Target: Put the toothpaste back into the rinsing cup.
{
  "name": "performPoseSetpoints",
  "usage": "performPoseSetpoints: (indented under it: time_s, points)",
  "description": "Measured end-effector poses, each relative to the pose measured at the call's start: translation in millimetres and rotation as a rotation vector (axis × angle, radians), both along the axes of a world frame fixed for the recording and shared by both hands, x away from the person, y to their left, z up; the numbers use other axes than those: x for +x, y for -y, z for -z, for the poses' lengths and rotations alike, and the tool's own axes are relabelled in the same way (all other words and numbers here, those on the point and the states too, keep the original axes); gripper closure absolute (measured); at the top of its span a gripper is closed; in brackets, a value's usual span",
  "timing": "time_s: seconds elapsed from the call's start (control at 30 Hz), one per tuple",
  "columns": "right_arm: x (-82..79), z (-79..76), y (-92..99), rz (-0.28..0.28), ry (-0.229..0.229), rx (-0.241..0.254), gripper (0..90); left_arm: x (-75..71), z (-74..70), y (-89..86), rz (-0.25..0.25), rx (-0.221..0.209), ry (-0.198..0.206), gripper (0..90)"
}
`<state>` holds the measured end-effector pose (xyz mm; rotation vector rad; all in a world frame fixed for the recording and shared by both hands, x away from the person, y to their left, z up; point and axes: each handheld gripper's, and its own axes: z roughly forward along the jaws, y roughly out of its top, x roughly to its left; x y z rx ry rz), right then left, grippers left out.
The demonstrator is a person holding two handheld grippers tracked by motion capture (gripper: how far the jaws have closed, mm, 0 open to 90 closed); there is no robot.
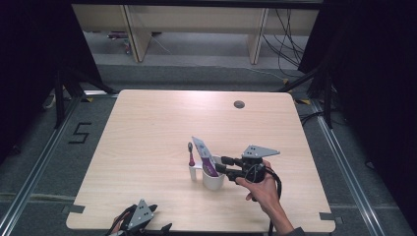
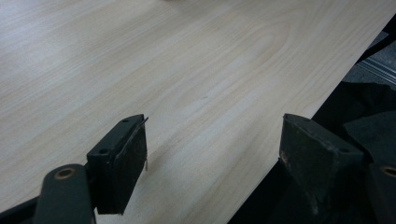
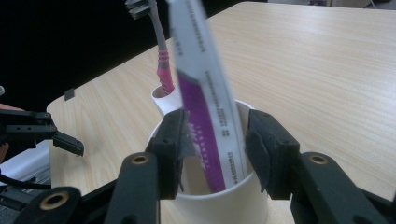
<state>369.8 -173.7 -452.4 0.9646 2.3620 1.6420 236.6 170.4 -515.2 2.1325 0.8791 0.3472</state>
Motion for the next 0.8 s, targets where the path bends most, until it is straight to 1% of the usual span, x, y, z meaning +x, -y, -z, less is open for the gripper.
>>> performPoseSetpoints:
  time_s: [0.03,0.07,0.13,0.2,0.23,0.27,0.3,0.33,0.37,0.4,0.43,0.47,0.53,0.57,0.6,0.63,0.67,0.73,0.77,0.8]
  points:
    - [-1.4,-0.3,0.0,0.014,-0.015,0.009,56.9,0.0,-0.2,-0.1,-0.001,0.001,-0.001,23.0]
    - [-0.9,-0.4,0.9,0.014,0.006,0.004,56.8,0.0,-0.2,-0.1,-0.001,0.001,-0.001,23.0]
    - [-1.1,-1.2,2.5,0.014,0.006,0.011,56.1,0.0,-0.3,-0.2,0.000,0.002,-0.001,23.0]
    - [-1.7,-2.3,3.9,0.016,-0.005,0.019,55.4,0.0,-0.3,-0.2,-0.001,0.002,-0.001,23.0]
    - [-1.4,-3.1,4.9,0.015,0.010,0.026,55.2,0.0,-0.2,-0.2,-0.002,0.002,-0.001,23.0]
    - [-1.5,-4.2,6.4,0.015,0.015,0.016,55.1,0.1,-0.2,-0.2,-0.002,0.004,0.000,23.0]
    - [-4.7,-6.1,6.8,0.032,-0.017,0.031,54.9,0.0,-0.2,0.0,-0.001,0.002,-0.001,23.0]
    - [-3.7,-6.2,8.3,0.033,0.003,0.028,54.6,0.0,-0.2,0.0,0.000,0.002,-0.001,23.0]
    - [-3.7,-7.0,9.8,0.027,0.006,0.024,54.5,0.0,-0.2,0.0,0.000,0.002,-0.001,23.0]
    - [-3.4,-7.3,11.1,0.030,0.023,0.022,54.3,0.0,-0.1,0.1,0.000,0.002,-0.001,23.0]
    - [-5.1,-8.2,12.1,0.034,0.003,0.026,54.0,0.1,-0.1,0.0,-0.001,0.004,0.000,23.0]
    - [-3.9,-7.8,13.9,0.033,0.025,0.018,53.9,0.1,0.0,0.0,-0.002,0.004,-0.001,23.0]
    - [-5.8,-8.4,17.0,0.045,0.000,0.025,53.1,0.1,-0.1,0.0,-0.002,0.003,0.000,23.0]
    - [-5.9,-8.4,17.9,0.042,-0.001,0.029,52.8,0.1,-0.2,-0.1,-0.002,0.003,-0.001,23.0]
    - [-6.6,-8.2,19.5,0.052,0.000,0.027,52.7,0.1,-0.1,-0.1,-0.003,0.003,0.000,23.0]
    - [-5.6,-8.2,22.0,0.047,0.023,0.020,52.7,0.6,-0.5,-1.0,0.001,0.018,0.002,23.0]
    - [-6.9,-8.4,23.8,0.057,0.012,0.023,52.6,0.3,-0.2,-0.4,-0.003,0.008,0.001,23.0]
    - [-6.5,-7.7,27.1,0.053,0.024,0.026,51.6,0.2,-0.2,-0.2,-0.004,0.004,0.000,23.0]
    - [-9.1,-8.4,28.5,0.068,-0.004,0.033,50.7,0.1,-0.2,-0.2,-0.004,0.003,-0.001,23.0]
    - [-8.5,-8.2,30.8,0.070,0.012,0.033,49.5,0.2,-0.3,-0.3,-0.004,0.004,-0.001,23.0]
